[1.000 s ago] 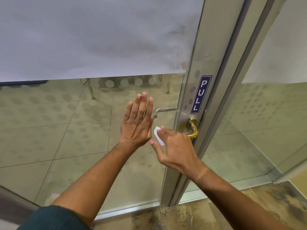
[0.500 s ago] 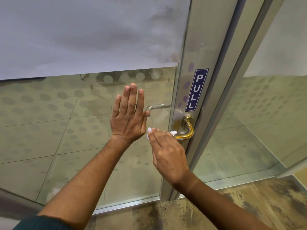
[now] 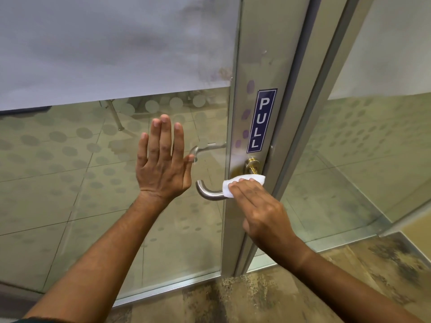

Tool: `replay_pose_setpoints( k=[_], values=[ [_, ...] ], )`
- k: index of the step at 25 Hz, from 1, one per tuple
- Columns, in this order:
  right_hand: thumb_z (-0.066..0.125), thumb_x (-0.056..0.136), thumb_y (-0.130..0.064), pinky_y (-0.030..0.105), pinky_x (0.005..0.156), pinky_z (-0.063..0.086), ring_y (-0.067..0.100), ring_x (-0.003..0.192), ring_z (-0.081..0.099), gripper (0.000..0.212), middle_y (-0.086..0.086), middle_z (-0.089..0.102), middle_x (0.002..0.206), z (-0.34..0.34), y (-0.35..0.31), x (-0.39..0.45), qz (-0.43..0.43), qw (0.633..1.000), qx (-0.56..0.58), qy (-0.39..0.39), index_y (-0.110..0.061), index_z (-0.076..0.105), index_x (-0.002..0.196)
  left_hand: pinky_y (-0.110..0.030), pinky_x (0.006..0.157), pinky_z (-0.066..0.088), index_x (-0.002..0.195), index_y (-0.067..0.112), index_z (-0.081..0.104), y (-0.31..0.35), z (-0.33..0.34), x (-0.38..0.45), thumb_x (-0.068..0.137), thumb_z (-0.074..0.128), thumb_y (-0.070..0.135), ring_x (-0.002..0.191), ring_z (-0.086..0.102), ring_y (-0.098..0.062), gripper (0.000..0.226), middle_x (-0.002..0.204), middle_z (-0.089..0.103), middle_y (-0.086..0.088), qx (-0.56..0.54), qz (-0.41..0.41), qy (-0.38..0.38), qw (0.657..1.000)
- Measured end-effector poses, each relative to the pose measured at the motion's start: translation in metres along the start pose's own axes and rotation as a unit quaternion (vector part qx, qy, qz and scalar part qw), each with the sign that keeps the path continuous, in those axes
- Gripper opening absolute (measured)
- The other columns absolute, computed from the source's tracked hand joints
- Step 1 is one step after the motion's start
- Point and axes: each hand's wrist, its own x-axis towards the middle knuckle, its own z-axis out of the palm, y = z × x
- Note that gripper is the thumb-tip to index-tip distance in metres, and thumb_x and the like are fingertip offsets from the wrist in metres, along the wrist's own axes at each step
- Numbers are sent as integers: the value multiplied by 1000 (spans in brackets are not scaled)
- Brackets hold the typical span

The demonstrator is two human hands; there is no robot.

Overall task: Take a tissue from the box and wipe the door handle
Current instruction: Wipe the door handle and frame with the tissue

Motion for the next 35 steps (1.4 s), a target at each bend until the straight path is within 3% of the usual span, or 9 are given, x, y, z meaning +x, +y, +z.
replay_pose_setpoints(
  k=[9,14,16,18,21,23,25,30,35],
  values=[
    [50,80,-4,41,100,50,27,127,56,50,14,59,136,-12,20,9,137,986,50,-81,-2,62,128,-39,126,-5,159,6,0,2,-1,1,102,27,40,154,-12,-23,71,166,-19,-8,-1,-5,2,1000],
    [55,86,5,22,99,48,16,112,66,37,7,69,120,-2,13,18,296,936,183,48,-9,70,117,-39,125,-6,159,7,-1,2,0,1,101,29,40,154,-13,-23,73,165,-20,-8,2,-4,-1,1000],
    [55,91,0,23,89,54,14,96,70,31,2,75,107,5,8,24,476,830,275,93,-12,70,116,-39,125,-6,159,7,-1,2,-1,1,101,29,40,154,-13,-23,73,166,-20,-9,6,-6,0,1000],
    [50,91,3,25,81,56,10,84,69,34,-3,77,91,11,4,30,603,652,436,144,-13,74,109,-39,125,-6,159,6,0,2,-1,1,101,29,40,154,-13,-23,73,166,-19,-9,7,-5,0,1000],
    [37,91,8,22,70,55,15,77,68,38,4,75,82,8,1,34,631,419,623,196,-5,73,92,-39,125,-6,159,6,1,2,-1,1,102,27,39,154,-12,-24,71,166,-18,-9,11,-4,1,1000],
    [32,94,6,25,72,56,22,81,67,36,13,72,91,4,0,31,629,329,677,197,2,67,98,-39,125,-6,159,5,1,3,-2,1,102,27,39,154,-12,-24,71,166,-19,-9,11,-6,-3,1000],
    [32,93,6,26,68,58,21,75,68,36,14,72,90,0,-1,23,623,344,680,176,3,66,101,-39,125,-7,159,6,1,3,-3,3,102,27,39,154,-13,-23,71,165,-20,-8,9,-7,-10,1000],
    [42,96,3,20,54,55,8,66,71,40,-5,76,74,-13,7,5,616,588,500,157,-21,72,85,-38,126,-4,156,2,15,5,-11,6,100,35,37,154,-13,-21,68,164,0,-18,-27,-26,-19,999],
    [46,97,0,30,65,60,14,82,73,38,2,75,95,-14,13,7,602,616,478,172,-27,72,90,-41,126,0,155,2,20,7,-12,23,99,39,35,155,-9,-22,68,158,16,-22,-49,-15,0,999]
  ],
)
